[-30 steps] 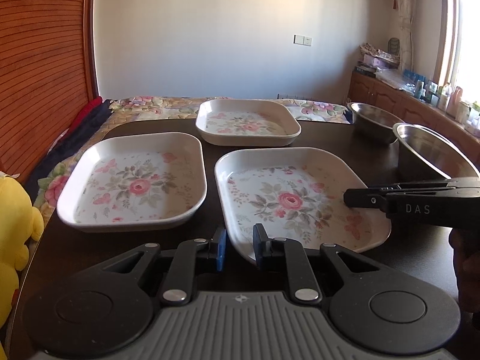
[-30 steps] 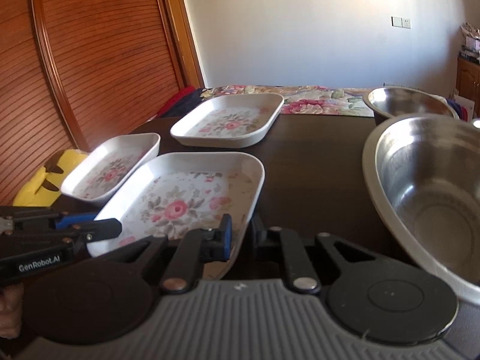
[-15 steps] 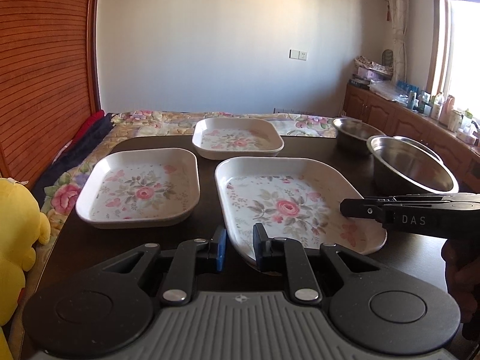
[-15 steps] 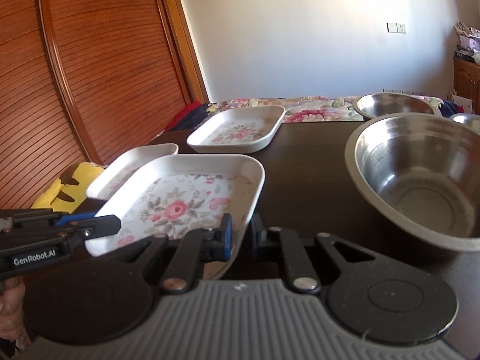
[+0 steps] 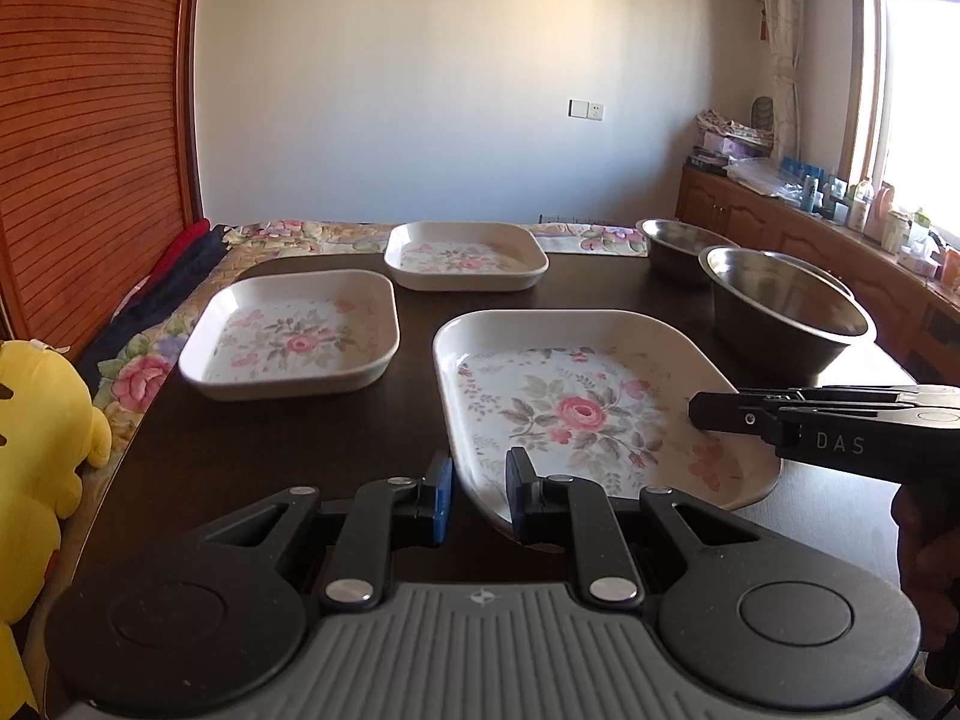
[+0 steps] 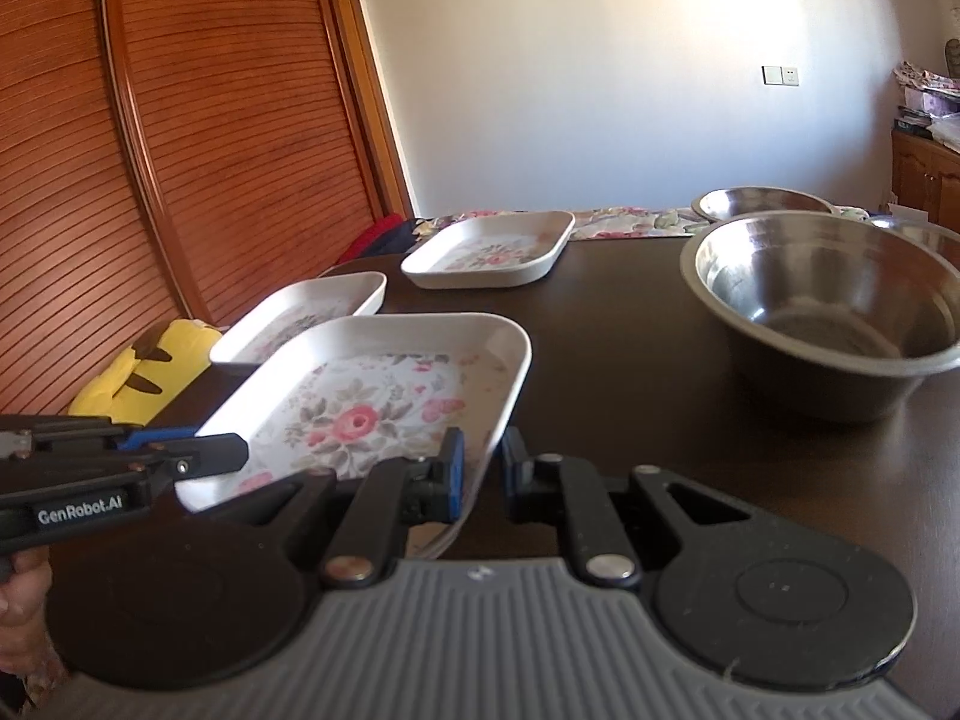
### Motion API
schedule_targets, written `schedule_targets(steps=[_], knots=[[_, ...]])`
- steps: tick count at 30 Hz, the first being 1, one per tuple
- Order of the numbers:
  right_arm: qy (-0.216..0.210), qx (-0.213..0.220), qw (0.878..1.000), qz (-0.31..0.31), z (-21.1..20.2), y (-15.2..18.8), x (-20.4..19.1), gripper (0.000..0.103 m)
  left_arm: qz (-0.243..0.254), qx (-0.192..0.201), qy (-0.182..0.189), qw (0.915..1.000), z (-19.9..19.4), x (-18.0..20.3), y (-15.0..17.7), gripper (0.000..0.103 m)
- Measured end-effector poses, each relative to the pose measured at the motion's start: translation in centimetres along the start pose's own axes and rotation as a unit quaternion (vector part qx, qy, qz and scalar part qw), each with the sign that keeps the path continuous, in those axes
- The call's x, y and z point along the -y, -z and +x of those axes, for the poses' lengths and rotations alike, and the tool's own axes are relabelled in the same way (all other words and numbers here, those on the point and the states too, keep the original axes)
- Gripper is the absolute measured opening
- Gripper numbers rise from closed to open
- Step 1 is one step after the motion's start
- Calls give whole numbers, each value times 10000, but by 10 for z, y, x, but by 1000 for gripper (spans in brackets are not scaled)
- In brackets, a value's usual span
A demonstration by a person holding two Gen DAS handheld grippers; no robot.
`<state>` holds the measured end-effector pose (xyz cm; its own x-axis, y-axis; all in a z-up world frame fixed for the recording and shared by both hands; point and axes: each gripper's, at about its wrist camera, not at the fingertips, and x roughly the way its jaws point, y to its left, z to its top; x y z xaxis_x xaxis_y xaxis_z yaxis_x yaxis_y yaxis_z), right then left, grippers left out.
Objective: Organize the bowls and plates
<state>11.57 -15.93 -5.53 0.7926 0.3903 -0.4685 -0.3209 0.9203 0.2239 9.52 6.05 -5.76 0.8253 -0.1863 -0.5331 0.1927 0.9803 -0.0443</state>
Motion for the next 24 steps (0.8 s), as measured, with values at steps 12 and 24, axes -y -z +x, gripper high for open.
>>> schedule_targets(steps=[12,24], knots=[[-5,-31,10000,76,-9,21,-7,15,-34,-84,-15,10000,-7,-1,23,20],[-1,-61,9999,152,-11,27,-7,15,-37,-198,-50,9998,-2,1,29,20]])
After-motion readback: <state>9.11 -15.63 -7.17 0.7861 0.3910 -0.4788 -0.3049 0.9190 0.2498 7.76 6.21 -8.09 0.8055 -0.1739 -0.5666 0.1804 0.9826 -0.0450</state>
